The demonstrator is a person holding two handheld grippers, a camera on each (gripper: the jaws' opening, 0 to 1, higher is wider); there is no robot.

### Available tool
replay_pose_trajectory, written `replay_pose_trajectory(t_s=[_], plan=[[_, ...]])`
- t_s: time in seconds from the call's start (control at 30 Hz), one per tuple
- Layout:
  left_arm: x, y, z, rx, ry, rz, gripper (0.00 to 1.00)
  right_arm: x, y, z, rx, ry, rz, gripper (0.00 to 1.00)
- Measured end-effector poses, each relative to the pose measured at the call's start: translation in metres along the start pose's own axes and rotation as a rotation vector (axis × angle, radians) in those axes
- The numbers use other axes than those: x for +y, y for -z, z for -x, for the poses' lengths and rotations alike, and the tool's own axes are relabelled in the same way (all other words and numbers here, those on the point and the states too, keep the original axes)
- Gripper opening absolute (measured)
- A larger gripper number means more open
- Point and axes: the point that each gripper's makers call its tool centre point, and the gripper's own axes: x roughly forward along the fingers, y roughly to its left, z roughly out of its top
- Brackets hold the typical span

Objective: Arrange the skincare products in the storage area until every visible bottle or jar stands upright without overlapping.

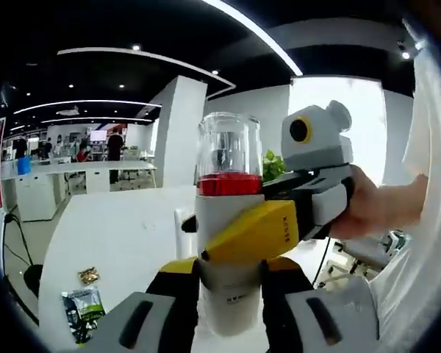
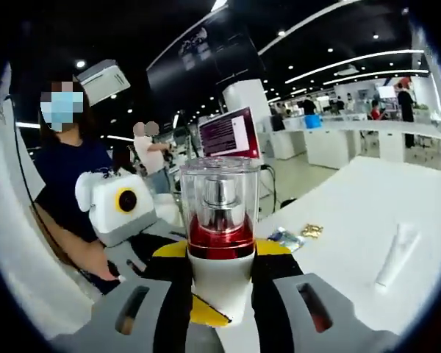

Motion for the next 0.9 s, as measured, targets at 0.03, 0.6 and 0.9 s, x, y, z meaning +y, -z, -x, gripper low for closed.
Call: replay_pose_trajectory(t_s=[0.03,0.6,0.9], plan=[[-0.007,-0.003,0.001,-0.004,0.064,0.001,0.34,0.006,0.001,0.004,0.023,-0.049,0.000,0.27],[-0.066,-0.011,0.019,0.019,0.471,0.047,0.36,0.073,-0.025,0.023,-0.079,-0.487,0.047,0.27],[-0.061,-0.009,0.020,0.000,0.427,0.014,0.31,0.075,-0.020,0.016,-0.004,-0.470,0.092,0.28]])
